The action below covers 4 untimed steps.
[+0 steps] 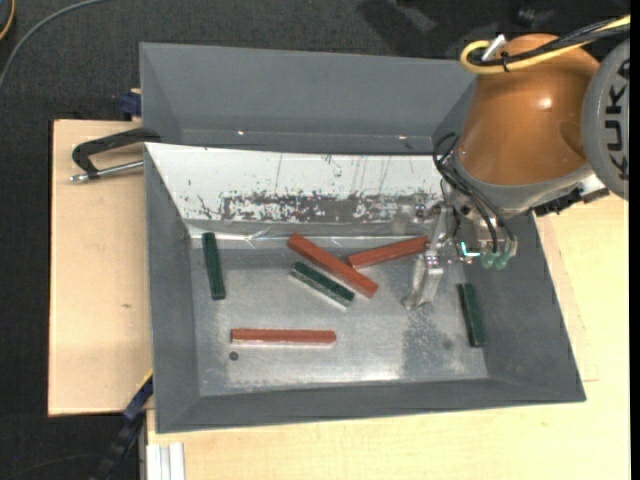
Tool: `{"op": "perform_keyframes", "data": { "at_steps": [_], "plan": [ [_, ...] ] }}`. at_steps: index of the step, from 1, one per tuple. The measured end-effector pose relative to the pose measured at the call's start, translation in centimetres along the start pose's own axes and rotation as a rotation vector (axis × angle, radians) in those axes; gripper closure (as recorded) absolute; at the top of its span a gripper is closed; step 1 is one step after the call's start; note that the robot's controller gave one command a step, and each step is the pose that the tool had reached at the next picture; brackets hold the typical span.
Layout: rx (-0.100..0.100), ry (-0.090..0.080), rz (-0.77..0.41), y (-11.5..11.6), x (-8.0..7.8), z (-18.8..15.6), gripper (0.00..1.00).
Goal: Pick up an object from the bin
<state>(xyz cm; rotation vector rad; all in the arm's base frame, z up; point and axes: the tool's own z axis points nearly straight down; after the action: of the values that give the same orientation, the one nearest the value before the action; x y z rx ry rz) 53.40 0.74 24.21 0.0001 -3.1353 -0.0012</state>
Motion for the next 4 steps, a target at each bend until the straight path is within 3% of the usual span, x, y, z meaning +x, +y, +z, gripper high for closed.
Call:
{"op": "perform_keyframes", "data": {
  "at_steps": [1, 2, 3, 4],
  "plan": [
    [0.0, 0.0, -0.1, 2.4, -3.3, 15.1, 0.0],
    [-0.003, -0.011, 0.118, 4.2, -6.2, 17.1, 0.0],
    [-0.002, -0.011, 0.118, 4.1, -6.2, 17.1, 1.0],
    [0.002, 0.001, -0.001, -1.9, 2.2, 17.2, 1.0]
  ]
}}
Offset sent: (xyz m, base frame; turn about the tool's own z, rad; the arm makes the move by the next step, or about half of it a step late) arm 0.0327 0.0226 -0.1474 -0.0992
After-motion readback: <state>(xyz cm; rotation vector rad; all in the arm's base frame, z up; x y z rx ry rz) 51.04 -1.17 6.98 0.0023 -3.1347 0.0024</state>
